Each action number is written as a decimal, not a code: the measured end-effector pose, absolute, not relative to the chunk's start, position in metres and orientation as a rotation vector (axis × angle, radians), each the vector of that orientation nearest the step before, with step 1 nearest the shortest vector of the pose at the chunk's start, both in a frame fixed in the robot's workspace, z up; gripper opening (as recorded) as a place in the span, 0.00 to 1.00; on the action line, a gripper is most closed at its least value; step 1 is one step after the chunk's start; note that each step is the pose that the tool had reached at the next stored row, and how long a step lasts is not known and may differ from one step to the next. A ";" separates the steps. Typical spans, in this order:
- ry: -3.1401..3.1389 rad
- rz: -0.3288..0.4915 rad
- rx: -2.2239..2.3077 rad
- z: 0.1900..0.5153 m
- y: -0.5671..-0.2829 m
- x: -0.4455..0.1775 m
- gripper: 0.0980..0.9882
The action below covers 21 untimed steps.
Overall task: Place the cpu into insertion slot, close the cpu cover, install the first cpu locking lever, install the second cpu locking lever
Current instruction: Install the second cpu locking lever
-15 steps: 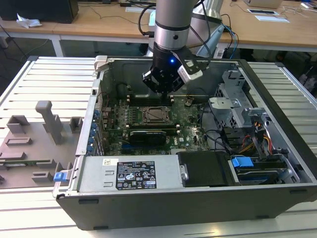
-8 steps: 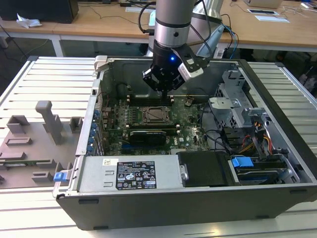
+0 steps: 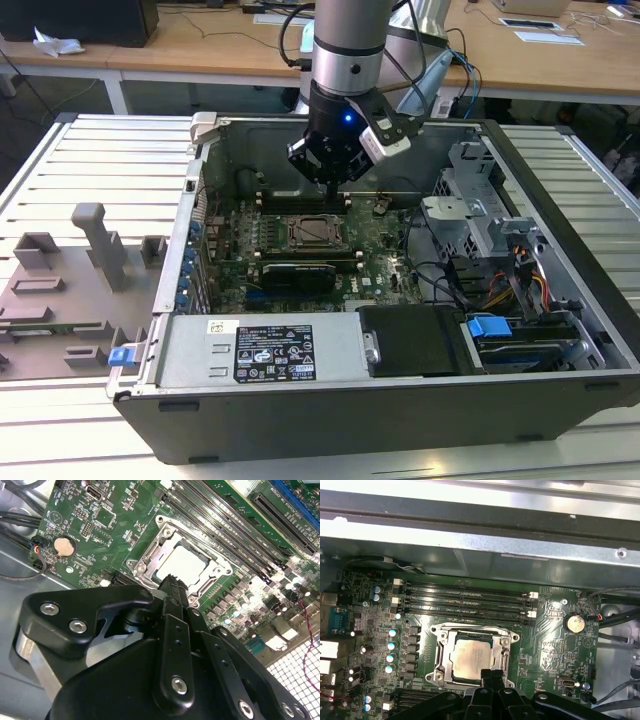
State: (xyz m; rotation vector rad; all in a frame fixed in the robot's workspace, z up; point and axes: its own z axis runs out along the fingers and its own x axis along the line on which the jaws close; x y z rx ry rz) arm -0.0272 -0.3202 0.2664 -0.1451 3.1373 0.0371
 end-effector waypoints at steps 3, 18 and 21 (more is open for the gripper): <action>3.137 0.037 -0.145 0.266 -0.321 -0.027 0.01; 3.137 0.037 -0.145 0.265 -0.337 -0.027 0.01; 3.137 0.037 -0.145 0.264 -0.342 -0.027 0.01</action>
